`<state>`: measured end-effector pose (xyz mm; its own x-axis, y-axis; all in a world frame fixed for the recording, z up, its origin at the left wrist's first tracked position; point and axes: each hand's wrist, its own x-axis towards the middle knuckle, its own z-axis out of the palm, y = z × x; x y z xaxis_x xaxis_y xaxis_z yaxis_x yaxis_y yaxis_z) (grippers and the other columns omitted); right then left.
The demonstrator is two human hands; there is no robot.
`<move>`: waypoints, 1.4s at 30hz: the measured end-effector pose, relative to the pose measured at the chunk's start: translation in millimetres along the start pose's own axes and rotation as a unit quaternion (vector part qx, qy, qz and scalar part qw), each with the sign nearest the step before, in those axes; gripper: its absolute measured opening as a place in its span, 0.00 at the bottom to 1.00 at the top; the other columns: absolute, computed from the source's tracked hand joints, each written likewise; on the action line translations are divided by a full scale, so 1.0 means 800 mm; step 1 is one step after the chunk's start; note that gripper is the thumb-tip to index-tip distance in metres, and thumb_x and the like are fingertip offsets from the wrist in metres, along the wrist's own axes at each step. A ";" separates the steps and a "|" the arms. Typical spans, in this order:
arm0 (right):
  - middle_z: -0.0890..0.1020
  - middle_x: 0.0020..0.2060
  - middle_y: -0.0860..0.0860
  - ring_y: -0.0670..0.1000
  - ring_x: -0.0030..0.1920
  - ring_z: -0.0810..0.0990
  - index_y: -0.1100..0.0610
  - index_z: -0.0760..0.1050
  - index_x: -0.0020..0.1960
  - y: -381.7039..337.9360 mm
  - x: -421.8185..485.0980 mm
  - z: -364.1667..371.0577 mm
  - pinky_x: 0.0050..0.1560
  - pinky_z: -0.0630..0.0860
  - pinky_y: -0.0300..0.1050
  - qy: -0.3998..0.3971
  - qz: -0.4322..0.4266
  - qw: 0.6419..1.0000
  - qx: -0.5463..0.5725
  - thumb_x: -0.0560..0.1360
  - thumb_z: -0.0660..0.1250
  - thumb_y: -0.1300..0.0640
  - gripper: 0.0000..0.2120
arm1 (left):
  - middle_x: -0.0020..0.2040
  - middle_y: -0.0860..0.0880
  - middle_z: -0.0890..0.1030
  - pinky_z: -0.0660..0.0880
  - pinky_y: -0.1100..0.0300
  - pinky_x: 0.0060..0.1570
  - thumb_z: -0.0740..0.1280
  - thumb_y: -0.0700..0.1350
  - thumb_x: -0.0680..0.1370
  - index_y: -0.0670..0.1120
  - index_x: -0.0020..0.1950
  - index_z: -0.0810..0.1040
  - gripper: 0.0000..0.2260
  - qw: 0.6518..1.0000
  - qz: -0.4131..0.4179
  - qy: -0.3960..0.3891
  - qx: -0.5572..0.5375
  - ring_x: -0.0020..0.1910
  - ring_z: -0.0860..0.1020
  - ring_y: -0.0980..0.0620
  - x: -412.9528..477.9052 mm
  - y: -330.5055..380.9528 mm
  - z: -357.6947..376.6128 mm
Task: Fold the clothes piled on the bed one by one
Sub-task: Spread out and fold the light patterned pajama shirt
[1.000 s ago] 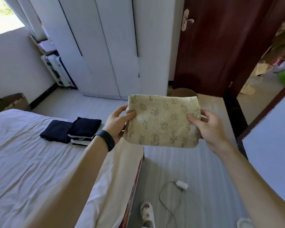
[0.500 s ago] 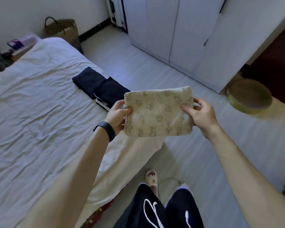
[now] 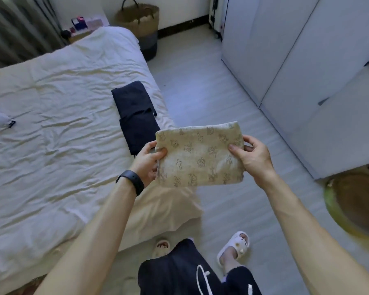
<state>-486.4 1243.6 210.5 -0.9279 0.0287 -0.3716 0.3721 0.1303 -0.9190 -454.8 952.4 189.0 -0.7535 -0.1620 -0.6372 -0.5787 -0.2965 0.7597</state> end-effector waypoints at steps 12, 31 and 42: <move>0.87 0.48 0.52 0.50 0.45 0.87 0.50 0.80 0.58 -0.084 0.208 -0.066 0.38 0.82 0.46 -0.157 -0.002 0.985 -0.069 0.76 0.75 0.58 0.12 | 0.50 0.50 0.86 0.81 0.52 0.39 0.69 0.43 0.80 0.52 0.65 0.75 0.14 0.988 0.026 0.108 -0.112 0.43 0.85 0.50 0.068 0.017 0.120; 0.87 0.48 0.50 0.49 0.45 0.87 0.46 0.80 0.56 -0.259 0.556 0.103 0.37 0.80 0.43 -0.304 -0.009 0.934 -0.186 0.77 0.75 0.55 0.10 | 0.48 0.51 0.84 0.77 0.57 0.33 0.70 0.43 0.79 0.53 0.61 0.77 0.12 0.929 0.032 0.251 -0.269 0.41 0.82 0.52 0.305 0.194 0.128; 0.87 0.46 0.45 0.46 0.43 0.87 0.43 0.80 0.52 -0.314 0.737 0.302 0.41 0.83 0.44 -0.463 -0.009 0.841 -0.280 0.77 0.75 0.53 0.07 | 0.51 0.47 0.83 0.77 0.55 0.40 0.69 0.44 0.80 0.55 0.57 0.77 0.08 0.824 0.030 0.411 -0.388 0.47 0.82 0.49 0.414 0.261 0.112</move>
<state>-1121.5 988.3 190.3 -0.4208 -0.7289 -0.5401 0.0490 0.5762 -0.8158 -853.3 921.2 147.9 -0.1226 -0.6876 -0.7157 0.0658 -0.7251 0.6854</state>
